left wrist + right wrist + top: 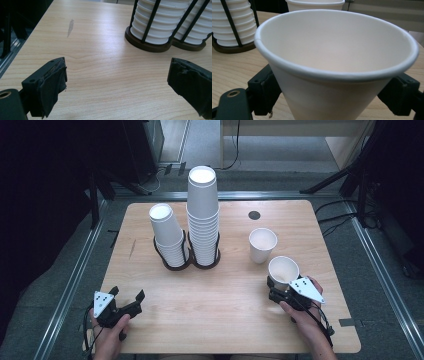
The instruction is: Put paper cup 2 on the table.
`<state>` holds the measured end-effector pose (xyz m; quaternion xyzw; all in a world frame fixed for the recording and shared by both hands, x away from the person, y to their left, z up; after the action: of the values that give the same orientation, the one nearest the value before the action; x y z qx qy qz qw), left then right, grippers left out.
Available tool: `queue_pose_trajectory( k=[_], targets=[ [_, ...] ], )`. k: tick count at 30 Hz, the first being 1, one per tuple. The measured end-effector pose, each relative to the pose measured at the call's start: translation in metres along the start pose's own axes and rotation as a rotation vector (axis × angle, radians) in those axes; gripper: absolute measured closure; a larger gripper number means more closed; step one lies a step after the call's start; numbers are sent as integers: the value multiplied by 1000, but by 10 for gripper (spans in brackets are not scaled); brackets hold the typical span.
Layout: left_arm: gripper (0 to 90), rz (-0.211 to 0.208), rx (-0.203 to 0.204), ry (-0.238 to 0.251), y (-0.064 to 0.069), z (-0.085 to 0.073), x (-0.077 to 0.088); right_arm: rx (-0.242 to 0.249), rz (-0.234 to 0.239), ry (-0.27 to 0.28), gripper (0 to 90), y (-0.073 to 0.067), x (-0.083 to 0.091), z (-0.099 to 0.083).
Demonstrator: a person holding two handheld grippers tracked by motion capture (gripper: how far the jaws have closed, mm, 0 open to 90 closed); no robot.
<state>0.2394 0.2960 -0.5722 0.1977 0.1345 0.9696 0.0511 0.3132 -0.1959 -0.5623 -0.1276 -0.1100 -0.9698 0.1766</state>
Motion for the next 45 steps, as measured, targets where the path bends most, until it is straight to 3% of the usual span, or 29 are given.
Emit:
queue_pose_trajectory(
  k=[8, 10, 13, 16, 31, 45],
  targets=[
    [27, 0, -1, 0, 0, 0, 0, 5, 9, -10, 124, 1, 2, -2],
    [27, 1, 0, 0, 0, 0, 0, 7, 27, -7, 46, 2, 3, -1],
    [27, 1, -1, 0, 0, 0, 0, -2, 44, -3, 0, 3, 6, 3],
    [27, 1, -1, 1, 0, 0, 0, -6, 65, -1, 0, 3, 11, 6],
    [27, -1, 4, 1, 0, 0, 0, 49, 58, 4, 0, 9, 36, 5],
    [27, 0, 5, 0, 0, 0, 0, 21, 0, -12, 0, 48, 63, -19]
  ],
)
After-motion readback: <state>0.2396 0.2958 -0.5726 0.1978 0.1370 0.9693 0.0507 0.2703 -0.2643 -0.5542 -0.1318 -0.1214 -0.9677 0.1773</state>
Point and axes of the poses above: each handheld gripper's, and its own axes: x roughly backward along the jaws, z roughly out of its top, y roughly to its right, the point moved 5 cm from there along -x, roughly forward along the jaws, and after that the axes turned 9 degrees about x, right-handed, at the moved point
